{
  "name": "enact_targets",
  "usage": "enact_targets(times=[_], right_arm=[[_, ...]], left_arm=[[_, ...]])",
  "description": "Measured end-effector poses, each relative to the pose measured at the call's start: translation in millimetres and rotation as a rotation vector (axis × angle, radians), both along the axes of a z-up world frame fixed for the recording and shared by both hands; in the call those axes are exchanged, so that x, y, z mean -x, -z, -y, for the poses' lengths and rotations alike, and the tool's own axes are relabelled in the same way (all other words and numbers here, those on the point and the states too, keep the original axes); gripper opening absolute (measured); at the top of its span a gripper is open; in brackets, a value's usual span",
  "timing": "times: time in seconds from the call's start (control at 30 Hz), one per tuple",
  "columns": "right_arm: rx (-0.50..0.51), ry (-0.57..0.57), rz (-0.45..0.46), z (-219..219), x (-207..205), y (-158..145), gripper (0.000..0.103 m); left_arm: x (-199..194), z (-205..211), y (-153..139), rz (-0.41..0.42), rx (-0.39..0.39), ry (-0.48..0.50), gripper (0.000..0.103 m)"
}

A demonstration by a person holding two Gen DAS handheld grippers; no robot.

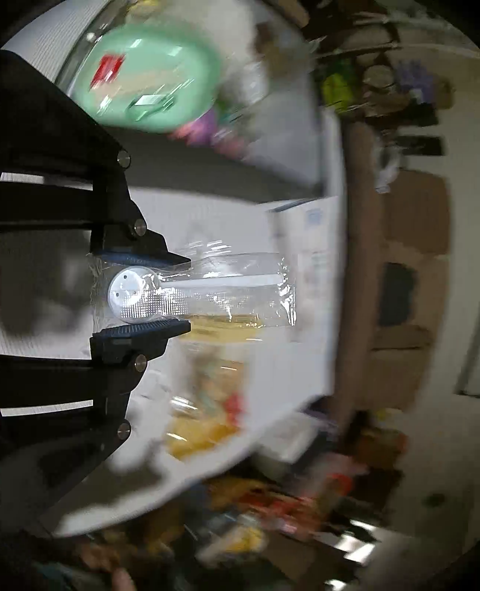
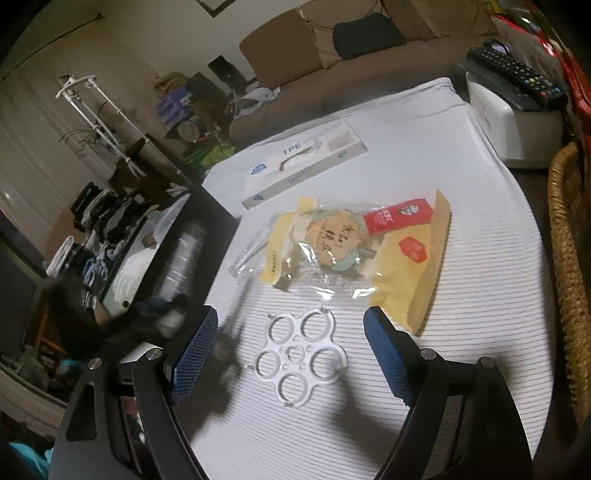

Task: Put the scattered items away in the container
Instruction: 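Carry the bagged spoon into the box while the right tool grasps another bagged spoon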

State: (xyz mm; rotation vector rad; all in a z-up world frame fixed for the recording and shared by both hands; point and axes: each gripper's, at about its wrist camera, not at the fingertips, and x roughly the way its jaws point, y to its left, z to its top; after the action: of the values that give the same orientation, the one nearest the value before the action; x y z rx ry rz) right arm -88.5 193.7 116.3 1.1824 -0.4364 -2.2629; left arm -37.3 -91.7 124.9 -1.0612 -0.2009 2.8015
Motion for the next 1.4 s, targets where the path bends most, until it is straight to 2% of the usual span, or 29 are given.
enact_targets(times=[0.1,0.27,0.33,0.4,0.53,0.67,0.73,0.83,0.87,0.9,0.93,1.0,1.07,1.23,1.3,1.4], right_arm=[[0.043,-0.030,0.032,20.7,12.9,0.7,0.084],[0.147,-0.121,0.148,94.0,57.5,7.9,0.084],[0.202,-0.091,0.235,121.3,79.9,20.6,0.084],[0.216,-0.026,0.284,145.1,99.2,36.2,0.082],[0.122,0.125,0.293,178.2,117.5,62.3,0.081],[0.010,0.248,0.258,197.3,128.2,77.8,0.081],[-0.083,0.257,0.221,207.4,133.8,82.4,0.081],[-0.231,0.204,0.122,223.1,134.0,85.8,0.080],[-0.275,0.190,0.088,226.2,132.7,86.9,0.076],[-0.325,0.183,0.057,229.1,131.9,87.6,0.057],[-0.366,0.174,0.035,230.7,131.3,88.5,0.027],[-0.350,0.142,0.027,227.8,132.1,90.1,0.020],[-0.330,0.128,0.041,222.3,133.0,88.3,0.009],[-0.180,0.088,0.063,199.0,123.2,70.2,0.007],[-0.114,0.072,0.073,192.2,120.0,60.7,0.007],[-0.078,0.046,0.063,182.8,109.6,41.9,0.007]], left_arm=[[-4.2,28.2,-26.3,-0.074,0.004,-0.062,0.025],[5.4,89.9,-27.3,-0.049,-0.088,-0.182,0.025],[5.1,106.4,-28.4,-0.054,-0.100,-0.215,0.025],[2.2,122.2,-32.2,-0.065,-0.118,-0.239,0.025],[-9.3,159.0,-42.9,-0.100,-0.156,-0.304,0.025],[-17.9,207.8,-43.3,-0.095,-0.202,-0.371,0.025],[-20.4,225.5,-40.3,-0.090,-0.223,-0.386,0.025],[-16.3,236.6,-32.3,-0.059,-0.239,-0.373,0.025],[-14.8,236.1,-29.3,-0.040,-0.243,-0.364,0.025],[-15.2,233.0,-26.6,-0.017,-0.245,-0.355,0.025],[-15.0,229.7,-23.5,0.006,-0.245,-0.340,0.025],[-11.3,224.1,-19.7,0.048,-0.239,-0.302,0.025],[-5.7,215.1,-12.3,0.112,-0.226,-0.261,0.025],[2.8,200.5,12.6,0.244,-0.202,-0.230,0.025],[5.8,196.7,17.7,0.272,-0.168,-0.237,0.025],[8.8,190.2,20.8,0.284,-0.114,-0.250,0.025]])
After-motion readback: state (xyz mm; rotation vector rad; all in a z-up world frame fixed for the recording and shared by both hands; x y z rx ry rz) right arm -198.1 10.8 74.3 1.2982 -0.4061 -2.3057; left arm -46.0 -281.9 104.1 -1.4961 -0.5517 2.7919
